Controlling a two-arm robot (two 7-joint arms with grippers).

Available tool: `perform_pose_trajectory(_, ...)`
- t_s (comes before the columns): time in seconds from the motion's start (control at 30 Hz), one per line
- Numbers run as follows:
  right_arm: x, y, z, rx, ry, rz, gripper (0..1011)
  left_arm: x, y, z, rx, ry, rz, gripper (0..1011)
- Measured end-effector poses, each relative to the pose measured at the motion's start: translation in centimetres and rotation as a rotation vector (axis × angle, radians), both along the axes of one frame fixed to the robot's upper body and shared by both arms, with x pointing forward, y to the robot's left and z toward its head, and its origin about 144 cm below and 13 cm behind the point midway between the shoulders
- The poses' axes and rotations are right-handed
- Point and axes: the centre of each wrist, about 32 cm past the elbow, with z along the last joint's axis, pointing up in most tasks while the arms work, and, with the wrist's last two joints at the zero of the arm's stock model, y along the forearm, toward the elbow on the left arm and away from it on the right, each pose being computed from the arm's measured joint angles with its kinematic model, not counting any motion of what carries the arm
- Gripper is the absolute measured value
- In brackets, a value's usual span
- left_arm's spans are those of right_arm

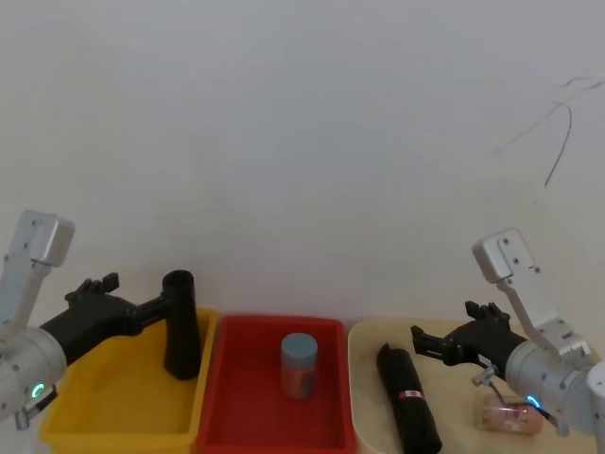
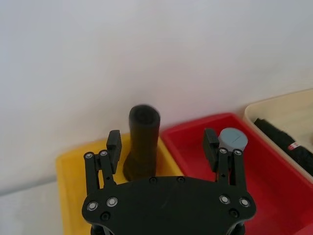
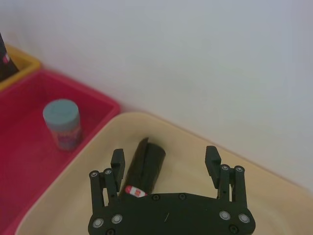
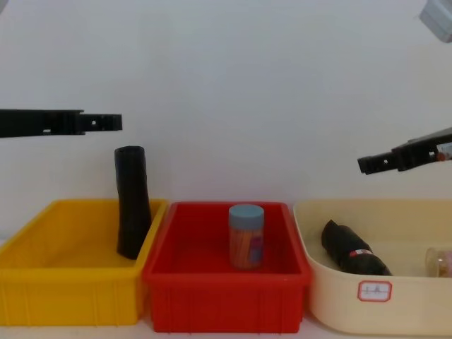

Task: Pick up the garbage bag with the one hand and transfer it to the other hand.

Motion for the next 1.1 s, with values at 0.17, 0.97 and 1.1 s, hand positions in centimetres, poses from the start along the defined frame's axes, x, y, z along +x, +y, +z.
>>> perform_pose_trajectory(0.17,-0.4,0.7,-0.2,0.022,-0.049,-0.009,1001,0.6,-0.3,0.6,-0.015,-0.034,-0.041,1000)
perform_pose_trajectory(0.97,-3.3,4.1,-1.8,0.142,-0.275,-0.065,1001,2.7,-1.8,2.5,-0.065,-0.121,-0.159,1000)
perform_pose_trajectory(1.1,-3.5,4.3,-1.9,0.152,-0.290,-0.070,1001,2.8,-1.9,2.6,-0.068,-0.125,-0.165,1000)
